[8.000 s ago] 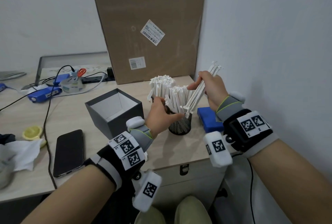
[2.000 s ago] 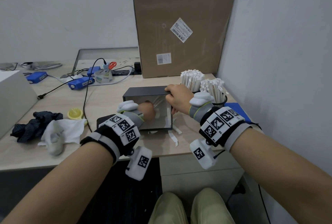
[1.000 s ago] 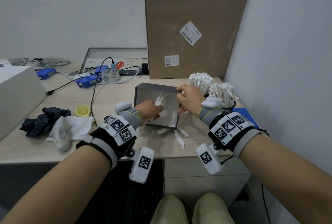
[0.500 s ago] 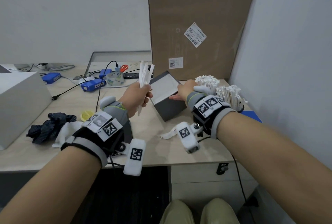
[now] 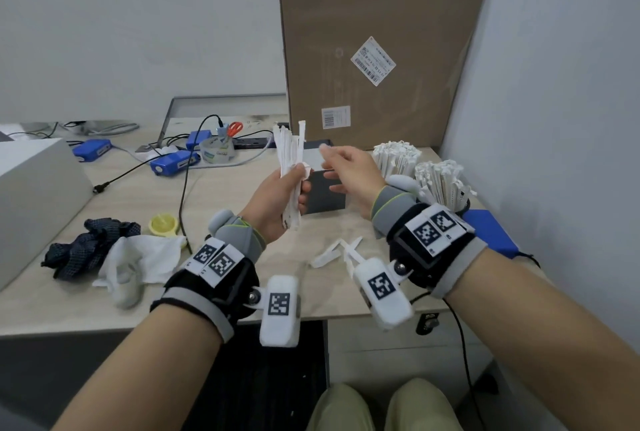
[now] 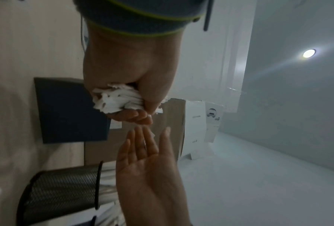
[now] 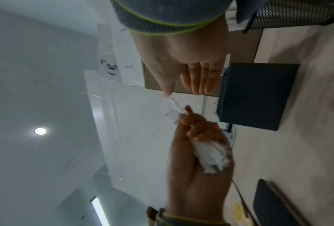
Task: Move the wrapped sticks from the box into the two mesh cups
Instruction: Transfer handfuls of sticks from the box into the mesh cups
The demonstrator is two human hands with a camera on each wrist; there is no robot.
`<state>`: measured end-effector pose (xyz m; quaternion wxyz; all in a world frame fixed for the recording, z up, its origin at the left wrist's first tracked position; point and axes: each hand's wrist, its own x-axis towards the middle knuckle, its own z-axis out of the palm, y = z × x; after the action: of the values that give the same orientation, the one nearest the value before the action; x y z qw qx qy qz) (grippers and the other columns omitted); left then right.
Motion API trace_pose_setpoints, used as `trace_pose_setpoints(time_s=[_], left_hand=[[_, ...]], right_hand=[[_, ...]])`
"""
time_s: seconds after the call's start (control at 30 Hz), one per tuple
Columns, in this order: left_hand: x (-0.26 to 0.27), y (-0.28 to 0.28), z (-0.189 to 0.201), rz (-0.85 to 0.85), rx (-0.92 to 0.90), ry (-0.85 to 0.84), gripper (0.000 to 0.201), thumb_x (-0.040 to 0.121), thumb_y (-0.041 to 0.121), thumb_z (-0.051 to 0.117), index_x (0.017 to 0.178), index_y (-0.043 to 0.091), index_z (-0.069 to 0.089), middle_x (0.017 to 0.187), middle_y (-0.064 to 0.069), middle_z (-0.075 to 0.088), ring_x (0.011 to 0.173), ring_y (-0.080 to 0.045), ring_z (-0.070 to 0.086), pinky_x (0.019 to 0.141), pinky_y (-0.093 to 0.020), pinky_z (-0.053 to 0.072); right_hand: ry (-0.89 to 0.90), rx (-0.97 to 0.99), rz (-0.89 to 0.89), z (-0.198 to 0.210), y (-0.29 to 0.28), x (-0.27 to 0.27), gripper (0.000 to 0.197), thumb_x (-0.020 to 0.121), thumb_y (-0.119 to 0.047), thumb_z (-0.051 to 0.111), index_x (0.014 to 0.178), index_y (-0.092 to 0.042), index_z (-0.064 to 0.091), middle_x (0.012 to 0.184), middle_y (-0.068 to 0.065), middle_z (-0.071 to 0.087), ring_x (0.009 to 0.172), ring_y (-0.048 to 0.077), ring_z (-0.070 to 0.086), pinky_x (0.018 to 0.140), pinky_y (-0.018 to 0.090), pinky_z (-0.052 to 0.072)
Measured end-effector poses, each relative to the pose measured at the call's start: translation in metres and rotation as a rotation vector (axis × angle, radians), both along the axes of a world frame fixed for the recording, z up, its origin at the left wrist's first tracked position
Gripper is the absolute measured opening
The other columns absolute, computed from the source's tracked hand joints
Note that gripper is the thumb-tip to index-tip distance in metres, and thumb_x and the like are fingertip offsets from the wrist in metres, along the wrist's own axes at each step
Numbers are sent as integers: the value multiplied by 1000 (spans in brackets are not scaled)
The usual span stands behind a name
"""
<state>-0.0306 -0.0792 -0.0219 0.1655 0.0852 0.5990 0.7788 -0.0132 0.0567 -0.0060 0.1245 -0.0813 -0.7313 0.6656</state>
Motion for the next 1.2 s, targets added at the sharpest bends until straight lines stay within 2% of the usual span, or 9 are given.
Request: trace_pose_setpoints(time_s=[0.07,0.13,0.23,0.4,0.67,0.9,1.0,1.1,1.2], left_hand=[[9,14,1,-46,13,5,19,102,25,39,91,18,52,62,2,46,44,-6,39,43,-15,34],[16,25,1,-83,28,2,21,103,25,37,90,17,53,60,2,46,42,-6,39,42,-15,33],[23,35,0,-126,12,5,23,102,27,38,90,15,53,61,2,45,41,-4,37,42,-15,32],[33,35,-8,-162,-7,17,12,101,25,44,95,16,50,60,4,45,43,-3,34,43,-13,30],[37,18,-10,-176,-11,30,6,97,17,52,92,15,54,67,0,51,42,-2,39,42,-12,37],[29,-8,-19,-80,108,-19,10,99,14,45,98,13,55,70,1,56,45,-2,41,42,-11,39],[24,-14,-22,-37,148,-34,13,100,12,43,99,13,56,74,0,53,46,-3,40,42,-11,37],[24,-13,-24,-42,150,-34,14,100,11,42,104,12,55,73,0,55,47,-4,41,43,-13,38],[25,-11,-25,-27,157,-35,14,100,8,41,104,11,54,69,1,59,48,-5,44,44,-14,40]], right_hand=[[7,0,80,4,3,16,23,91,-34,59,98,-13,66,85,-4,63,82,10,59,66,23,48],[15,-7,73,5,9,24,15,90,-24,62,94,-11,67,74,-3,61,72,10,58,64,22,43],[11,30,35,2,19,33,7,88,-17,64,86,-12,66,69,-1,58,70,13,54,61,23,40],[1,62,-27,-6,33,40,21,90,-12,60,69,-17,57,67,0,56,63,10,50,52,19,37],[90,-14,-93,-2,49,43,25,91,-2,51,68,-10,55,67,5,58,55,10,59,46,14,47],[171,-7,-303,2,61,39,20,91,-8,52,71,-12,55,62,3,58,45,5,57,48,16,51],[110,97,-207,-4,55,39,20,89,-4,52,71,-11,55,62,6,58,44,6,57,43,14,47],[31,175,-117,-16,44,35,10,90,-5,53,81,-5,59,66,7,59,52,12,59,41,16,45],[-4,211,-94,-24,40,33,7,90,-8,54,86,-5,59,67,3,60,53,10,59,40,15,41]])
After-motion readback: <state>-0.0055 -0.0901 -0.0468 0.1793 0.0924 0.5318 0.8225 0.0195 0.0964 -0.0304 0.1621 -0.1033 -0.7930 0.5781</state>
